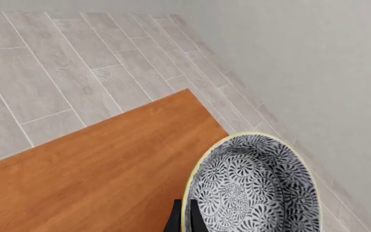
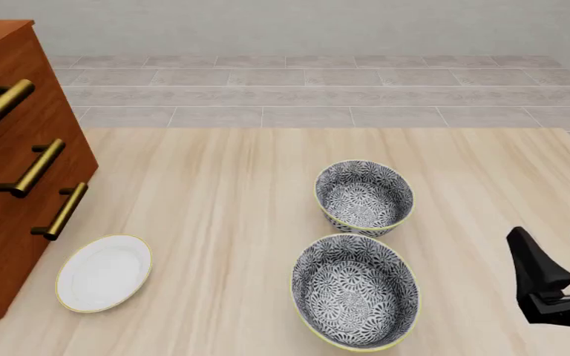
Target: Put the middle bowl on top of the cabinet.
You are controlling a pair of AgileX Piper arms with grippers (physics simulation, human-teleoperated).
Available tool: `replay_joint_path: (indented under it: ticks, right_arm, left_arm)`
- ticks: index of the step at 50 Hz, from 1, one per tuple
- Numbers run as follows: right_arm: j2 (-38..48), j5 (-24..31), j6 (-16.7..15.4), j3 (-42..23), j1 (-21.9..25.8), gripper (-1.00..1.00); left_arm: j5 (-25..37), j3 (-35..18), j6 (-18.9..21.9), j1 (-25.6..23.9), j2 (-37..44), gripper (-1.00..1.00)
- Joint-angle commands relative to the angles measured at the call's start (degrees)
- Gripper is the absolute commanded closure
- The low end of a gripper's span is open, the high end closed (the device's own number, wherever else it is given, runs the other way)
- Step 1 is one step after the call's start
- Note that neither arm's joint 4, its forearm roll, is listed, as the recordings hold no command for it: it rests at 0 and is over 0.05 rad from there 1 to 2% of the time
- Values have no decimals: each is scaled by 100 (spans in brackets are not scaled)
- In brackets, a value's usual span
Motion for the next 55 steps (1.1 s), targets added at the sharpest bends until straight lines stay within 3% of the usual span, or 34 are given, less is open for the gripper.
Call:
replay_joint_path:
  ticks: [1,32,33,55]
  right_arm:
    - [52,-54,-6,0,10,-100]
    - [126,-118,-22,0,20,-100]
    - [149,-137,-20,0,16,-100]
    - [128,-120,3,1,29,-100]
  left_arm:
    - [-2,10,43,61,178,100]
    - [3,15,69,49,115,100]
    - [10,-13,135,89,116,-100]
    - [28,26,14,-16,-76,-100]
